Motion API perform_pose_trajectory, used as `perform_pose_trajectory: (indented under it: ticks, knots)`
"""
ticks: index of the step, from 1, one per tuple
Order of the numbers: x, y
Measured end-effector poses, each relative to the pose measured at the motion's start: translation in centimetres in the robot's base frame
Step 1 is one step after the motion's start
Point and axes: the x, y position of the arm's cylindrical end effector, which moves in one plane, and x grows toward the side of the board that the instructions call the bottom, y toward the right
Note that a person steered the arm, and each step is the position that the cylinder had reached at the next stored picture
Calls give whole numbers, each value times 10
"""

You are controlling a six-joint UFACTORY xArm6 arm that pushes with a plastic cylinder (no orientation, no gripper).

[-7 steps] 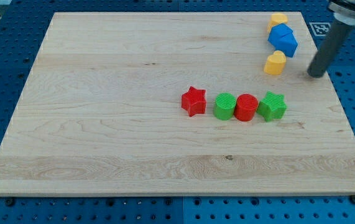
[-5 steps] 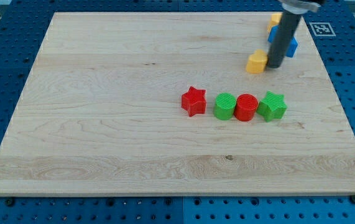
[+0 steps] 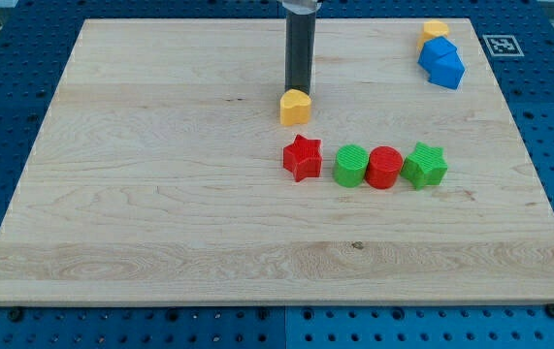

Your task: Push the yellow heart towards the center of the board

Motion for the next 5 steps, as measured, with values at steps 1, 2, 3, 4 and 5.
perform_pose_trajectory:
  ticks: [1, 2, 3, 4, 5]
  knots:
    - [-1, 21]
    - [0, 20]
    - [15, -4]
    - [36, -26]
    - [25, -22]
